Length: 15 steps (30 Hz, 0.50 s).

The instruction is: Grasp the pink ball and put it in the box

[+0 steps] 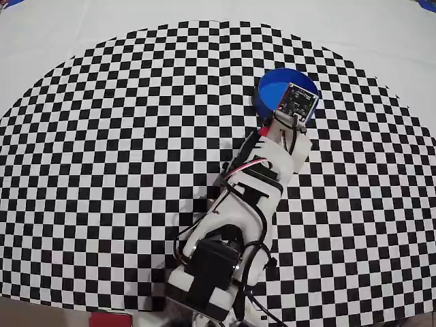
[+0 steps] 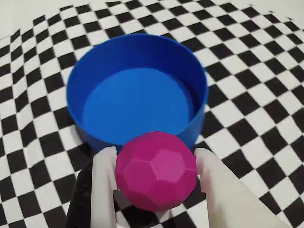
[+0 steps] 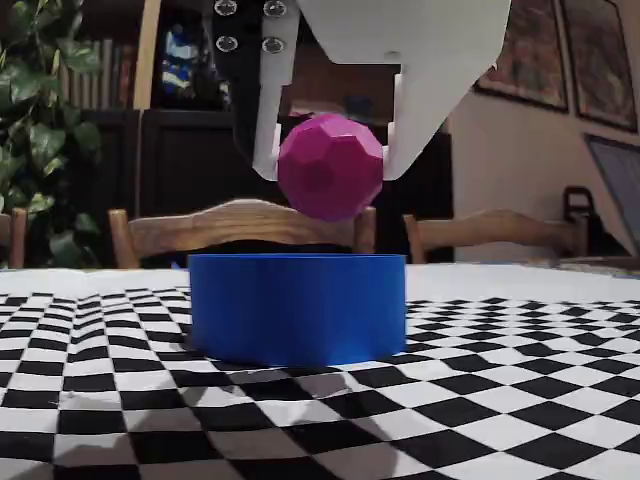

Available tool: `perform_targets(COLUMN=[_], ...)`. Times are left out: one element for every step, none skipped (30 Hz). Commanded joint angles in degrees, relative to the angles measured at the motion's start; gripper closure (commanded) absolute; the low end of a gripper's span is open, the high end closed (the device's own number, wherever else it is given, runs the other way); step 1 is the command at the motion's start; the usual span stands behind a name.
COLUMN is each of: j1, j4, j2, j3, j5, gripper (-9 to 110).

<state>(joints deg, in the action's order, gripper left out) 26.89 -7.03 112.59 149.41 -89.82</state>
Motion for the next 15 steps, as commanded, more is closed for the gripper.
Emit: perform_targets(j1=[-0.4, -0.5, -0.7, -0.9, -1.0, -1.1, -1.3, -1.4, -1.7, -1.8, -2.0, -2.2, -2.4, -2.5, -2.5], j4=[-0.3, -0.3, -0.3, -0.3, -0.3, -0.3, -0.3, -0.3, -0.3, -0.3, -0.3, -0.3, -0.3, -0.3, -0.3], j2=[2.3, 2.3, 2.3, 2.3, 2.3, 2.3, 2.3, 2.3, 2.3, 2.3, 2.3, 2.3, 2.4, 2.4, 2.4], j3=[-0.4, -0.4, -0.4, -0.4, -0.4, -0.4, -0.4, -0.4, -0.4, -0.4, -0.4, -0.4, -0.4, -0.4, -0.4], j5=[-0.7, -0.7, -0.7, -0.7, -0.7, -0.7, -0.7, -0.7, -0.7, -0.7, -0.7, -0.7, -0.7, -0.7, -0.7], gripper=[101, 101, 101, 101, 101, 101, 101, 101, 101, 101, 101, 101, 101, 101, 101])
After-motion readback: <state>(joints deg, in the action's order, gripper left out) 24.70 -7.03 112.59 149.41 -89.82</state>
